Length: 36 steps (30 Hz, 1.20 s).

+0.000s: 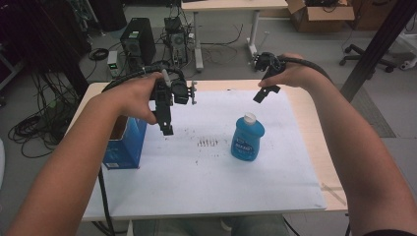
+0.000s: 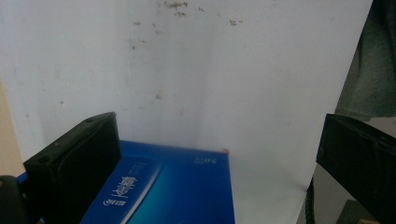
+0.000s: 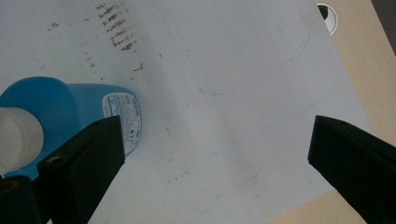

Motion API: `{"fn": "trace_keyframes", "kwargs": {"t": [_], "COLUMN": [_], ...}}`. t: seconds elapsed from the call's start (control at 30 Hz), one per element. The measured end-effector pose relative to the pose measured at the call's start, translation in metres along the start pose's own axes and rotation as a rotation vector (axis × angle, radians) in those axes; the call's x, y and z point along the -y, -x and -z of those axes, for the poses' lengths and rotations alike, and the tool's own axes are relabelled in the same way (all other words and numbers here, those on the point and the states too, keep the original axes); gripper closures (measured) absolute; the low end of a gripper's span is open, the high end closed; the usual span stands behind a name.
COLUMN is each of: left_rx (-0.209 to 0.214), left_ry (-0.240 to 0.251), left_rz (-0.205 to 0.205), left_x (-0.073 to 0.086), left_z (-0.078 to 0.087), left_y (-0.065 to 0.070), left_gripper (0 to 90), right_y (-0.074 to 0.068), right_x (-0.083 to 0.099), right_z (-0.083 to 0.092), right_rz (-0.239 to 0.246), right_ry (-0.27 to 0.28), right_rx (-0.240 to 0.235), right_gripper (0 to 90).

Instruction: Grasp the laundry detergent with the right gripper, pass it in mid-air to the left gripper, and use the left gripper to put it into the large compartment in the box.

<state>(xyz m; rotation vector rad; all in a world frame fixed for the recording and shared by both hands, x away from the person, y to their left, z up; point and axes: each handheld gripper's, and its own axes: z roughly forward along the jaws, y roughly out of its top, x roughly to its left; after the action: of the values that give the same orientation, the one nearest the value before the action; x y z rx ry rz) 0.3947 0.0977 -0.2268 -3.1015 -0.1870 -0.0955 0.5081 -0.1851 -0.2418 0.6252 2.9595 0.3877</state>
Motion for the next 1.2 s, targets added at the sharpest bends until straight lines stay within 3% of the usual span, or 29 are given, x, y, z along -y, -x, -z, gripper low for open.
{"fn": "trace_keyframes", "kwargs": {"t": [0.5, 0.87, 1.2], "left_rx": [0.001, -0.001, 0.006], "left_ry": [-0.006, 0.002, -0.003], "left_rz": [-0.013, -0.015, -0.02], "left_x": [-0.004, -0.004, -0.003], "left_z": [-0.003, 0.0, -0.007], "left_y": [0.004, 0.007, 0.012], "left_gripper": [0.2, 0.2, 0.2], "right_y": [0.004, 0.002, -0.008], "right_x": [0.004, 0.027, 0.053], "right_z": [0.001, 0.002, 0.006], "right_rz": [-0.004, -0.025, -0.037], "right_ry": [0.014, 0.027, 0.059], "right_rx": [0.006, 0.013, 0.012], "right_gripper": [4.0, 4.1, 4.2]}}
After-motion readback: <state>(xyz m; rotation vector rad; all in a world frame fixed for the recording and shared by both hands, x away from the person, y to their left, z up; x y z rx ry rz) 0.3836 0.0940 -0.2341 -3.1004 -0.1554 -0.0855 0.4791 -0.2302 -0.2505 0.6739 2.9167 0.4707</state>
